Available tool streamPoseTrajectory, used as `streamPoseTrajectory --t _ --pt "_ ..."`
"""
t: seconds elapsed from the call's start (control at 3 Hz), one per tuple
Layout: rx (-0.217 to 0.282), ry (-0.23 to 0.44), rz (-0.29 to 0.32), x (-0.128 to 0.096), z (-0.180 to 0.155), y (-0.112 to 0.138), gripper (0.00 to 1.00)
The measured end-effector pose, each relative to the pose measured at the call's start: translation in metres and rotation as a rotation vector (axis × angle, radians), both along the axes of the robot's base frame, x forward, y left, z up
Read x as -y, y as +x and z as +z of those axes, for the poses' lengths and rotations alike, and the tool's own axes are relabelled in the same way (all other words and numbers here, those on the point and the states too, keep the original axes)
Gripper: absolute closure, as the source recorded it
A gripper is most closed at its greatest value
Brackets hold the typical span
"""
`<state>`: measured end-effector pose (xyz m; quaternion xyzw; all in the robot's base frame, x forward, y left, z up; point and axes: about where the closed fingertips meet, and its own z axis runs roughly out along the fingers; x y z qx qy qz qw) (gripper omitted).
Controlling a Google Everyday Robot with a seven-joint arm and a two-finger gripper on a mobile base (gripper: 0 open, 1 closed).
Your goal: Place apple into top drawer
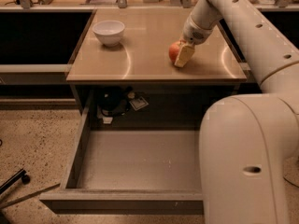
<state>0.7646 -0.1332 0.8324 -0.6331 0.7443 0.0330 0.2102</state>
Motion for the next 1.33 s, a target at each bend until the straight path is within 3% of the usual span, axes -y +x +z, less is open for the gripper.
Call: streamPoseTrajectory --t 0.33,0.67,1.0,1.33 --pt "0.116 0.052 0.024 0.008 0.056 -0.040 1.00" --pt "0.242 0.122 0.035 0.013 0.112 -0.094 1.00" --pt "0.266 0.154 0.090 -0.003 0.115 -0.156 1.00" --pt "0.157 0.154 0.159 -0.037 0.057 -0.198 1.00"
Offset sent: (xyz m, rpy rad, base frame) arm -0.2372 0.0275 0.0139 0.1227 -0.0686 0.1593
